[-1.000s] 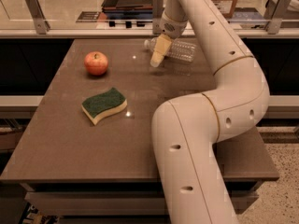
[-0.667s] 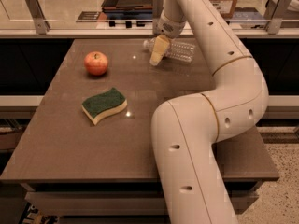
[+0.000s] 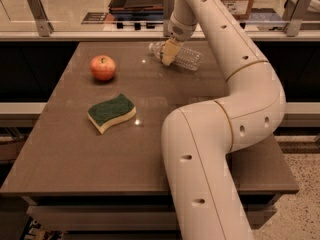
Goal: Place water bottle upright
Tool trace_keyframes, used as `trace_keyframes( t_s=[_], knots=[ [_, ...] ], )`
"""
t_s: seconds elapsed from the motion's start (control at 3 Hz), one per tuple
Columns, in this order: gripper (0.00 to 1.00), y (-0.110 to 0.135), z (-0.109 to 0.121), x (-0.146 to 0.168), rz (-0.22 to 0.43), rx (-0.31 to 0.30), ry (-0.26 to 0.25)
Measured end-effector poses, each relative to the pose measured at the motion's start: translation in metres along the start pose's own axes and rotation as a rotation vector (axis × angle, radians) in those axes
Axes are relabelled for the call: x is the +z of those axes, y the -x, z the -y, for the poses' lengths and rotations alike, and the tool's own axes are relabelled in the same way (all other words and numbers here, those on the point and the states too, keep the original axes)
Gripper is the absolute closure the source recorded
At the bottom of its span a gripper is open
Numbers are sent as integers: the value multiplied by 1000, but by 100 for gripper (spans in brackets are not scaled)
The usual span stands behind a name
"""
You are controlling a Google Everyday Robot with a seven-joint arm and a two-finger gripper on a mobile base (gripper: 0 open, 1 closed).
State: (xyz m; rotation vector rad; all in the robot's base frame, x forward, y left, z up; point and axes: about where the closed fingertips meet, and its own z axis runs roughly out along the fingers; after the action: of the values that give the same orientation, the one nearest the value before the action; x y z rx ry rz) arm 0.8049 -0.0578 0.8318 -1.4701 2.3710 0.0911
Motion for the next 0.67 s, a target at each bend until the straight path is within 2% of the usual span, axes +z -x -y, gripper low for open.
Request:
trace_keyframes(
  t_s=[0.33, 0.67],
  knots=[
    [87, 3, 2, 4, 8, 0, -6],
    [100, 3, 2, 3, 8, 0, -6]
  ],
)
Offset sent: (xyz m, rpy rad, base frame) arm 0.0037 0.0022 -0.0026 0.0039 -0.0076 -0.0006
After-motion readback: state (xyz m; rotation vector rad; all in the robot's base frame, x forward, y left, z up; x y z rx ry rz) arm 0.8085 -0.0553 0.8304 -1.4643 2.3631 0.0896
